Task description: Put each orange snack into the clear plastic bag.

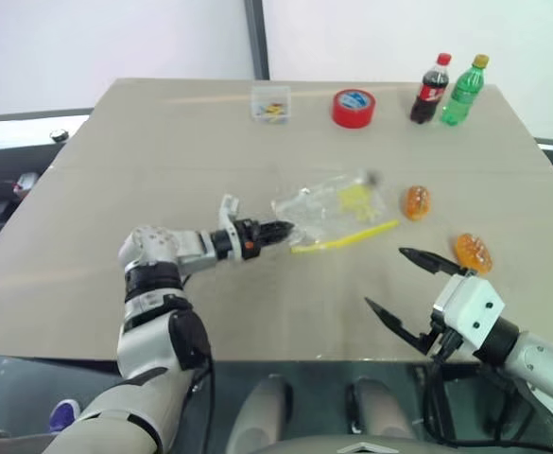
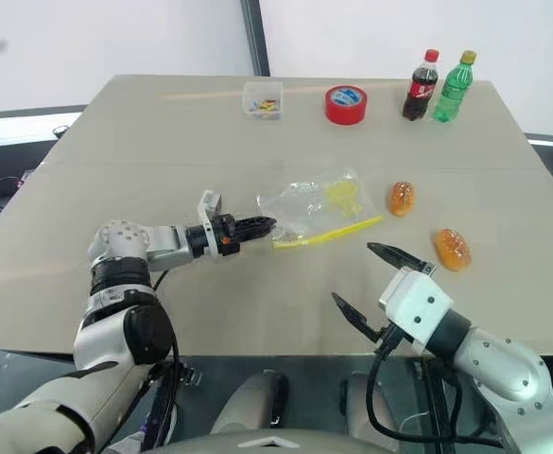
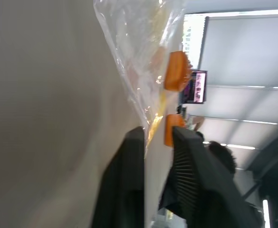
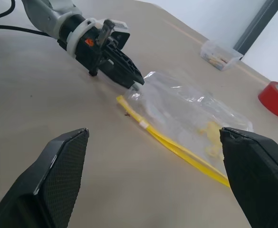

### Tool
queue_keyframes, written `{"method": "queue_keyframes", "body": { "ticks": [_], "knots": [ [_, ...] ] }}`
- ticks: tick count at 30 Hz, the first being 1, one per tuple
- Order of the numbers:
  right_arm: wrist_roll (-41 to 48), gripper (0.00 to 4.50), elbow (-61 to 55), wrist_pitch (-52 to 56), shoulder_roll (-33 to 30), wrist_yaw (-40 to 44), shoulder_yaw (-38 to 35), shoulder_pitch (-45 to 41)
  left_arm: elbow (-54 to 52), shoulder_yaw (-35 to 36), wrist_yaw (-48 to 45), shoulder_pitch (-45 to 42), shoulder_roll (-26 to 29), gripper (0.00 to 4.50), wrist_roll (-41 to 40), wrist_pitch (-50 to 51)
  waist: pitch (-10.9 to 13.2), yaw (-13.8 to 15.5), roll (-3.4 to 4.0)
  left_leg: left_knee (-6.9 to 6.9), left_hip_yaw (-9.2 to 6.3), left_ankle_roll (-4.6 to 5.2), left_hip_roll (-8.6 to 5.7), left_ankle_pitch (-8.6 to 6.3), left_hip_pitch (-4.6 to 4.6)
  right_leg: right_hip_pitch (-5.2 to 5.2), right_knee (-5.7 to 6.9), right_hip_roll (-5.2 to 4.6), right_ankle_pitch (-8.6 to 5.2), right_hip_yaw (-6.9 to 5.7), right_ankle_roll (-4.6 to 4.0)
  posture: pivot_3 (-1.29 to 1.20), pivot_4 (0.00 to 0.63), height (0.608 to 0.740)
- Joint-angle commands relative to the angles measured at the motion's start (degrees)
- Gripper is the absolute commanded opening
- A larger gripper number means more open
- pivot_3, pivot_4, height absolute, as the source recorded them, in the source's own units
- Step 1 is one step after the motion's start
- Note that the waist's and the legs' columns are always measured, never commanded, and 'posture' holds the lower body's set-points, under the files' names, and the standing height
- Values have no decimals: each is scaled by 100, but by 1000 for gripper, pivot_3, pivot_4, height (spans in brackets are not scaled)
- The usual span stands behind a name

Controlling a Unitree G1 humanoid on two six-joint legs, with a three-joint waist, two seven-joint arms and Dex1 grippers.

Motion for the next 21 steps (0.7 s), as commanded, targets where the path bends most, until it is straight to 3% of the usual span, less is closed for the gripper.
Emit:
{"method": "queue_keyframes", "body": {
  "ticks": [1, 5, 9, 15, 18, 21],
  "knots": [
    [-859, 4500, 235, -326, -89, -211, 457, -318, 33, 367, 462, 23, -150, 55, -238, 257, 0, -14, -5, -1, 0, 0, -2, 0, 12, 12, -4, 0, -5, -1, 8, 0, 150, 740],
    [-2563, 4500, 1714, -596, 85, -720, 1536, -1512, 102, 597, 1052, -278, -96, 55, -1096, 259, 4, -41, -27, -12, 6, -8, -1, 3, 19, 11, -8, 2, -4, 2, 8, 0, 150, 740],
    [-3661, 4500, 3252, -1078, 513, -1419, 2133, -2561, 139, 599, 1798, -380, 25, 55, -2070, 259, 17, -42, -46, -22, 1, -43, 1, 24, 17, 0, -6, 2, 6, 2, -10, 0, 150, 740],
    [-4480, 4500, 5281, -1554, 1095, -2478, 2376, -3635, 10, 437, 2909, -245, 151, 55, -3533, 259, 19, -45, -51, -23, 12, -54, 5, 31, -76, -108, 21, -10, 9, 22, -16, 0, 150, 740],
    [-4599, 4500, 5926, -1742, 1227, -2791, 2336, -3944, -88, 423, 3402, -149, 173, 55, -4149, 259, 19, -45, -51, -23, 15, -54, 0, 31, -74, -107, 20, -17, 9, 24, -16, 0, 150, 740],
    [-4459, 3761, 6422, -1887, 1335, -2931, 2194, -4168, -261, 364, 3835, 1, 175, 0, -4719, 259, 19, -45, -51, -23, 14, -53, -1, 31, -70, -104, 21, -16, 9, 23, -16, 0, 150, 740]
  ]
}}
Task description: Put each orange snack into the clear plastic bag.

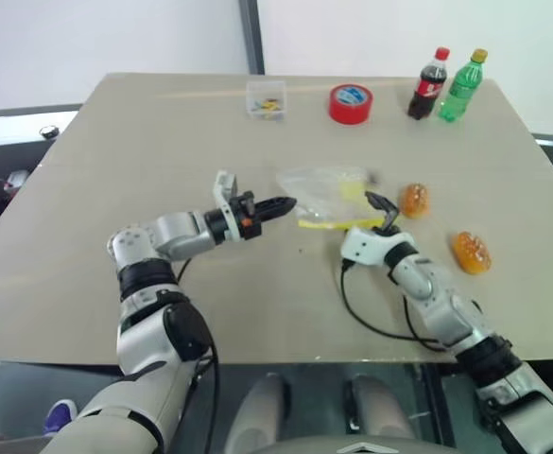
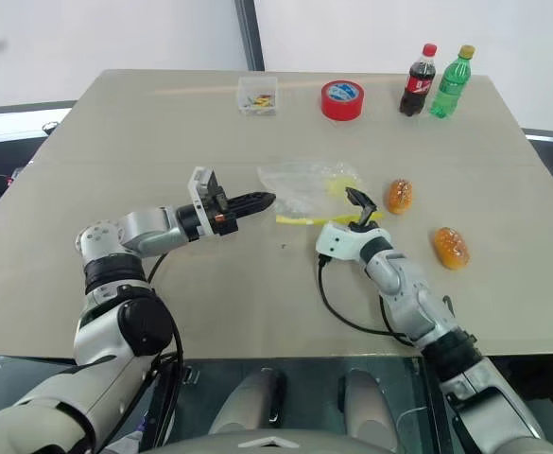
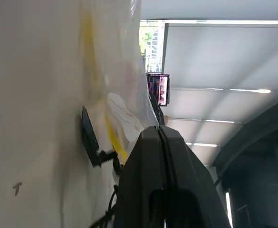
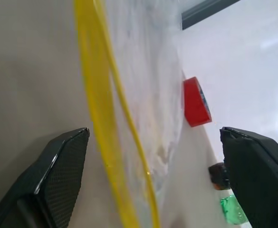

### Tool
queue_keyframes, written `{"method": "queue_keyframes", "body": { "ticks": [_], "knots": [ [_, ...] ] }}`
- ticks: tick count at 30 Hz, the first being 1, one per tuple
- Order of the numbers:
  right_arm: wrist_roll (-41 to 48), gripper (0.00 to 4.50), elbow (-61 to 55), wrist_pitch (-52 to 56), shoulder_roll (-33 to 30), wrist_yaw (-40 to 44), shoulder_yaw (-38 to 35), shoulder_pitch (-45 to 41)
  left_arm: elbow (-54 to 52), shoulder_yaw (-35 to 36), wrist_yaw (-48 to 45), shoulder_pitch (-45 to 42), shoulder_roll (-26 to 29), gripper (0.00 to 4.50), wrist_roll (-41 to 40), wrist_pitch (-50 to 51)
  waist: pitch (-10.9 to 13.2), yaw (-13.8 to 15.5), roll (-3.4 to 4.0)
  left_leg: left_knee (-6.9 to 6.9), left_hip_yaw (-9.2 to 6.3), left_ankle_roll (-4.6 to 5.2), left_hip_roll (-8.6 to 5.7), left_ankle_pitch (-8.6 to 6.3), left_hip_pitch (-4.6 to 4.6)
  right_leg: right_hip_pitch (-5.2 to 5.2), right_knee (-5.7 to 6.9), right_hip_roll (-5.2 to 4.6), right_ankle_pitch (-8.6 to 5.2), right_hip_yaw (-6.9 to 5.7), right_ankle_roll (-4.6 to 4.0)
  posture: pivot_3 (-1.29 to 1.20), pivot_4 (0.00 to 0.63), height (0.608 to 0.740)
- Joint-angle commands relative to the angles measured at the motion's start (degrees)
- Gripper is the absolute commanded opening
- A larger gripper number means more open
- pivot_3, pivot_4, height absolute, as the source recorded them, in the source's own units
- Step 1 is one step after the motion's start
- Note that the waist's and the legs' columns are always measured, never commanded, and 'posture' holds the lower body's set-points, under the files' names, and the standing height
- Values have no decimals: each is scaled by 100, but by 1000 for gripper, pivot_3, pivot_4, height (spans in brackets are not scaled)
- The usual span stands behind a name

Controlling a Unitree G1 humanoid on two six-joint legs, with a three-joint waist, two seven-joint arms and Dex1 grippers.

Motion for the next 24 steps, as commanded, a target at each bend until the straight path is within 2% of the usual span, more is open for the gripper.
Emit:
{"method": "queue_keyframes", "body": {
  "ticks": [1, 4, 5, 6, 8, 11, 13, 15, 17, 19, 21, 24],
  "knots": [
    [107, 3235, 470, -194, 65, -195, -246, -190, -361, -16, 525, 137, 37, 0, -844, 31, 0, -3, 0, 0, 0, 0, 0, 0, 1, 1, 0, 0, 0, 0, 0, 0, 150, 740],
    [177, 1840, 508, -304, 54, -138, -312, -266, -471, 10, 929, 234, 20, 0, -1289, -1, 0, -4, 0, 0, 1, 0, -1, 0, 1, 1, 1, 0, 0, 2, 0, 0, 150, 740],
    [189, 1641, 518, -333, 50, -118, -320, -277, -527, -34, 1063, 289, 7, 0, -1469, -50, 0, -6, 0, 0, 1, 0, -1, 0, 0, 1, 1, 0, 0, 2, 0, 0, 150, 740],
    [199, 916, 517, -355, 51, -106, -332, -279, -604, -107, 1216, 361, -11, 0, -1688, -133, 0, -7, 0, 0, 2, 0, -1, 0, 1, 1, 1, 0, 0, 2, 0, 0, 150, 740],
    [214, 56, 463, -365, 45, -50, -362, -278, -858, -264, 1518, 524, -43, 0, -2119, -371, 0, -23, 0, 0, 3, 0, -1, 0, 1, 0, 1, 1, 0, 4, 0, 0, 150, 740],
    [370, 18, 225, -220, 86, 84, -555, -298, -1425, -610, 1934, 844, -39, 0, -2900, -936, 0, -26, 1, -1, 6, 0, 2, 0, 3, 0, 2, 2, 0, 10, 0, 0, 150, 740],
    [483, 18, 85, -133, 94, 200, -677, -374, -1926, -845, 1798, 1028, 164, 0, -3003, -1103, 0, -18, 0, -1, 7, 0, 4, 0, 3, 0, 3, 2, 0, 11, 0, 0, 150, 740],
    [693, 0, -102, -4, 121, 446, -835, -547, -2565, -1120, 1395, 1207, 563, 546, -2526, -1074, 2, -34, 0, -1, 10, 0, 2, 0, 2, -1, 3, 5, 1, 15, -1, 0, 150, 740],
    [922, 0, -238, 182, 140, 771, -954, -738, -3434, -1573, 498, 1400, 1123, 1311, -1632, -1140, 4, -77, 1, -2, 13, 0, -2, 0, 3, -2, 2, 15, 1, 20, -2, 0, 150, 740],
    [1150, 0, -278, 365, 137, 1063, -1075, -961, -4554, -2530, -857, 1654, 1919, 2283, 94, -2268, 6, -107, 4, -8, 14, -1, -3, 0, 6, -2, 0, 24, 1, 22, -3, 0, 150, 740],
    [1366, 0, -256, 604, 127, 1438, -1136, -1190, -5227, -3439, -2086, 1837, 2537, 3126, 1907, -4033, 8, -101, 8, -17, 19, -3, -3, 2, 9, 0, -4, 27, 1, 25, -4, 0, 150, 740],
    [1545, 0, -117, 997, 79, 1914, -1163, -1607, -5906, -4542, -2990, 1977, 3092, 3126, 4144, -6213, 12, -80, 13, -24, 27, -4, -3, 2, 12, 1, -13, 27, 2, 27, -7, 0, 150, 740]
  ]
}}
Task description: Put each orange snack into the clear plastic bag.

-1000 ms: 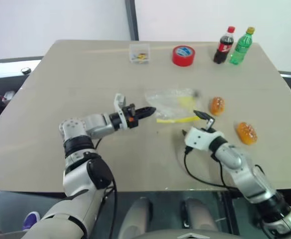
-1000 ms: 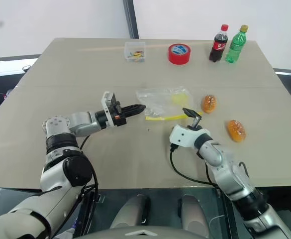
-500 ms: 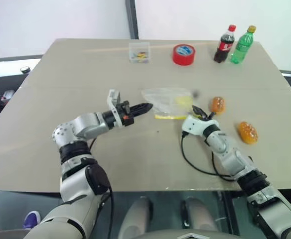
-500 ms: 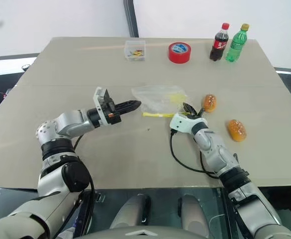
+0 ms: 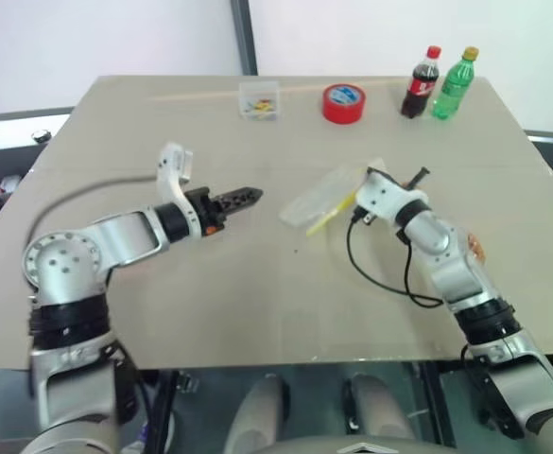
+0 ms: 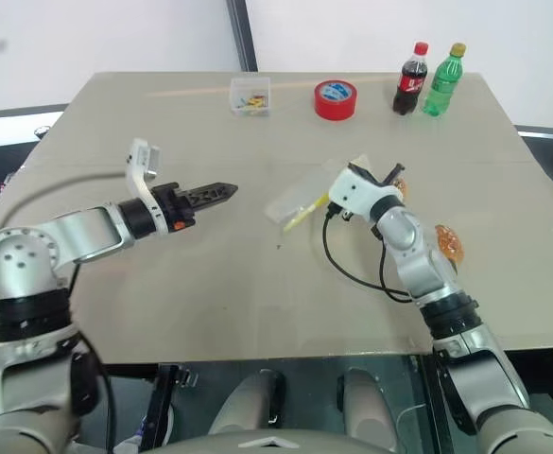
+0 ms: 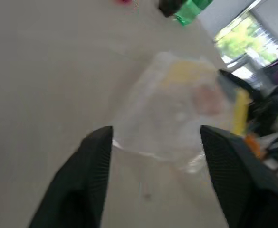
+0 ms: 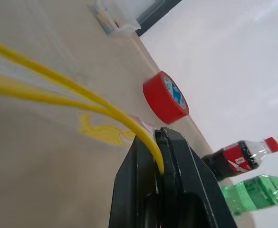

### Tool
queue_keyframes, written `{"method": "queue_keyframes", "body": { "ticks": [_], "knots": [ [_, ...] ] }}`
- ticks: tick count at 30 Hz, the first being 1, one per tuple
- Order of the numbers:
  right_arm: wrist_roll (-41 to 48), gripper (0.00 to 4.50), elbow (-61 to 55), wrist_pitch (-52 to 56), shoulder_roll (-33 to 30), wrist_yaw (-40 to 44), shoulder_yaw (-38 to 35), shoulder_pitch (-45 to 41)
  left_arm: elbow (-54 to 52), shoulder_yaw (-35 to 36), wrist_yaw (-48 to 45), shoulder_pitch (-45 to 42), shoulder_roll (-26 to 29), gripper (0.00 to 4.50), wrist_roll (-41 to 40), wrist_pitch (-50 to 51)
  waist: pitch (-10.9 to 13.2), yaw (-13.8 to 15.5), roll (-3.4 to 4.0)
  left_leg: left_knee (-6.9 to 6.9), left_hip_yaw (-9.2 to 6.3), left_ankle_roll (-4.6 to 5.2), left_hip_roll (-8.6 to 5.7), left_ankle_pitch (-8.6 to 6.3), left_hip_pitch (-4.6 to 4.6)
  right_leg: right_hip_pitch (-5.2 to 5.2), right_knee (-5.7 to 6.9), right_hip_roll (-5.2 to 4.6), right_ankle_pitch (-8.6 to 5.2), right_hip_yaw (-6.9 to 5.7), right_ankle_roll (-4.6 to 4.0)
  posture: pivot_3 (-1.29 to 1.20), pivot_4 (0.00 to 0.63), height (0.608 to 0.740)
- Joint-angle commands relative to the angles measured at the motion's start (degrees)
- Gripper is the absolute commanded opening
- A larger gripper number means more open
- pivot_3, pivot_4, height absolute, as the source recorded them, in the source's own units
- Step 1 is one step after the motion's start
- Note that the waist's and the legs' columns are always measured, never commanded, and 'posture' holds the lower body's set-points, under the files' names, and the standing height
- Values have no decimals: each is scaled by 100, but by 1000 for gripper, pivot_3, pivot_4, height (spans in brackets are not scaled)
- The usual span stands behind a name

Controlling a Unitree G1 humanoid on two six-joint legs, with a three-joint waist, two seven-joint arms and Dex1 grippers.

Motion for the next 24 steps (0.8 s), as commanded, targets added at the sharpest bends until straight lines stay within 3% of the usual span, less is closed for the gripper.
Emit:
{"method": "queue_keyframes", "body": {
  "ticks": [1, 6, 23, 24],
  "knots": [
    [243, 0, -49, 454, -32, 476, -162, -512, -929, -1038, -1032, 70, 304, 3126, 2252, -2319, 2, 14, 2, -5, 7, 0, 1, 0, -2, 0, -9, 0, 0, 1, -1, 0, 150, 740],
    [259, 0, 141, 851, 7, 730, -67, -1010, -1422, -1500, -1133, 228, 160, 3126, 3404, -2886, 5, 3, 6, -19, 8, 6, 11, -3, -15, -9, -39, 1, 1, 11, -1, 0, 150, 740],
    [179, 0, 60, 1102, 345, 657, 100, -1170, -1068, -1995, -1410, 40, -603, 3126, 4588, -2172, 7, -50, 7, -16, 28, 26, 13, -13, -29, -39, -17, 8, 1, 28, 2, 0, 150, 740],
    [162, 0, 24, 1116, 346, 643, 99, -1159, -1010, -2019, -1423, 36, -683, 2578, 4627, -2201, 7, -50, 7, -14, 28, 27, 13, -13, -29, -39, -15, 8, 1, 29, 2, 0, 150, 740]
  ]
}}
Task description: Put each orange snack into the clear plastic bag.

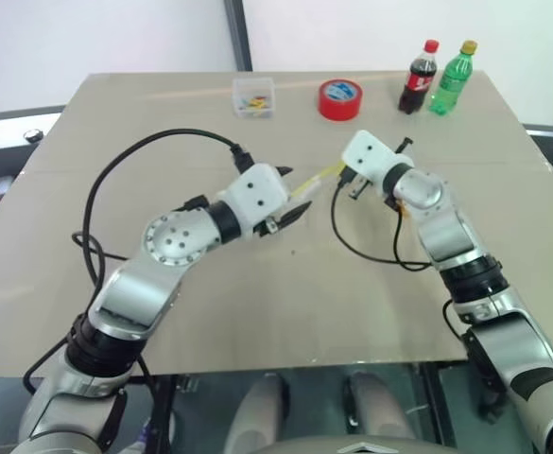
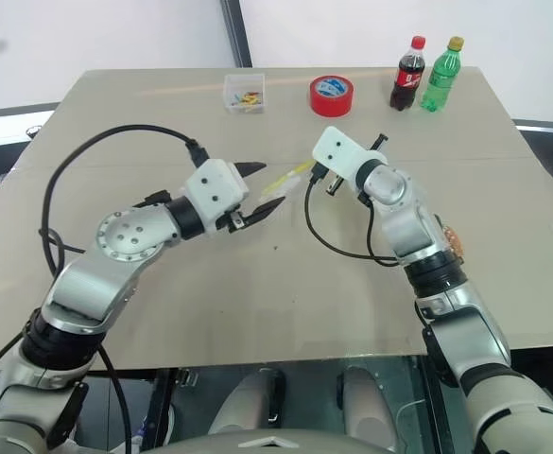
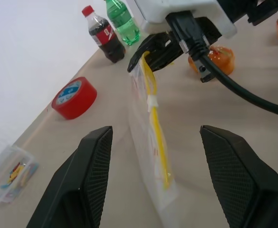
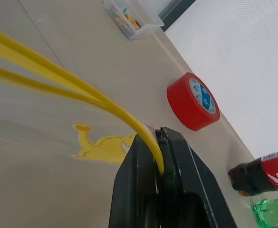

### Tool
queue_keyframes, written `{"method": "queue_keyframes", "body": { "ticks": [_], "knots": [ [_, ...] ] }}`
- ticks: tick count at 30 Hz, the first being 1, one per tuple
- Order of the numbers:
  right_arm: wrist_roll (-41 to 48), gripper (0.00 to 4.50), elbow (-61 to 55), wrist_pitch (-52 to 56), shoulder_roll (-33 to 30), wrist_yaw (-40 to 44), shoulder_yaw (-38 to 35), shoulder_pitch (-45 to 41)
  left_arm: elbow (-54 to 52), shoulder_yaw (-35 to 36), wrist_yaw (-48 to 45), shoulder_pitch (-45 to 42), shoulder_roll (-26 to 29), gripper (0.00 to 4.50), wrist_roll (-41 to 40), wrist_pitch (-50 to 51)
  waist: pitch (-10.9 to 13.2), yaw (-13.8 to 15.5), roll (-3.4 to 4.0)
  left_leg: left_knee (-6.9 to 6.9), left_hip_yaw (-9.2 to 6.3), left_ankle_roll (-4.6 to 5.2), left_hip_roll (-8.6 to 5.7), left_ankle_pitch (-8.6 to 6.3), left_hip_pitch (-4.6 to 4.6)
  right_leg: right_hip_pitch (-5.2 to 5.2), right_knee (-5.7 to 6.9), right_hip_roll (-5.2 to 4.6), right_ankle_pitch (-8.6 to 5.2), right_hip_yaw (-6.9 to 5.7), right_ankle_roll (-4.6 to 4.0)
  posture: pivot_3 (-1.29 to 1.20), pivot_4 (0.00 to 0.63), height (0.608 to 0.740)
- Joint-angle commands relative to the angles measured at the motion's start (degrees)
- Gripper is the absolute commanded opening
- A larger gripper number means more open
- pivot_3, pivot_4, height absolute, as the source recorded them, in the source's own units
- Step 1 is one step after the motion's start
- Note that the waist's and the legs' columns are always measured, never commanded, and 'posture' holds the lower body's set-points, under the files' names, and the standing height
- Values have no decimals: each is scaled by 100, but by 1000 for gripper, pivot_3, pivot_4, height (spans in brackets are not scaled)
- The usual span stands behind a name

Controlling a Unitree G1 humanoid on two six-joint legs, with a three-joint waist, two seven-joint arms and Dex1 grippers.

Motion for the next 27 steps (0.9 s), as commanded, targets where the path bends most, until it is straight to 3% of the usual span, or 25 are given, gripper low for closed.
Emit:
{"method": "queue_keyframes", "body": {
  "ticks": [1, 4, 5, 6, 10, 14, 15, 18, 27],
  "knots": [
    [-57, 0, -419, 35, 10, -88, -32, -87, 93, -47, -47, -76, -192, 2334, 192, -100, 0, -1, 0, 3, 0, 0, 0, 0, 0, 0, 3, 0, 0, 0, 0, 0, 150, 740],
    [-76, 0, -556, 109, 29, -114, -41, -43, 248, -130, -70, -116, -384, 1064, 367, -229, 0, 1, 0, 6, 0, -2, 0, 1, 0, -2, 10, 0, 0, 0, 0, 0, 150, 740],
    [-76, 0, -628, 148, 26, -108, -39, -6, 285, -124, -69, -125, -440, 361, 410, -238, 0, 2, 0, 7, 0, -2, 0, 1, 0, -2, 12, 0, 0, 1, 0, 0, 150, 740],
    [-76, 0, -692, 187, 23, -100, -41, 31, 323, -114, -73, -124, -466, 81, 463, -268, 0, 2, 0, 10, -1, -1, 0, 0, 0, -2, 15, 0, 0, 1, 0, 0, 150, 740],
    [-104, 0, -1113, 406, -212, 250, 54, 353, 636, 19, -177, -87, -299, 81, 730, -719, 0, 6, 0, 13, -1, 0, 0, 0, 1, -2, 20, 0, 0, 1, 0, 0, 150, 740],
    [-75, 1436, -1673, 584, -378, 429, 13, 766, 1061, 192, -368, -138, -78, 0, 891, -1398, 0, 2, 0, 16, 0, 5, 0, -3, 1, -2, 22, 0, 0, 1, 0, 0, 150, 740],
    [-66, 2149, -1813, 639, -389, 435, -17, 863, 1138, 221, -405, -136, -37, 0, 941, -1578, 1, 0, 1, 16, 0, 6, 0, -4, 1, -3, 23, 0, 0, 2, 0, 0, 150, 740],
    [140, 3409, -2328, 894, -424, 588, -158, 1142, 1336, 279, -493, -131, 36, 0, 1049, -1945, 1, 5, 1, 16, 0, 7, 1, -4, 1, -3, 23, 0, 0, 1, 0, 0, 150, 740],
    [853, 3409, -3235, 1375, -367, 953, -305, 1151, 1455, 239, -595, -21, 26, 0, 1391, -2524, 1, 4, 1, 20, -2, 11, 1, -6, 2, -3, 28, 0, 0, 0, 1, 0, 150, 740]
  ]
}}
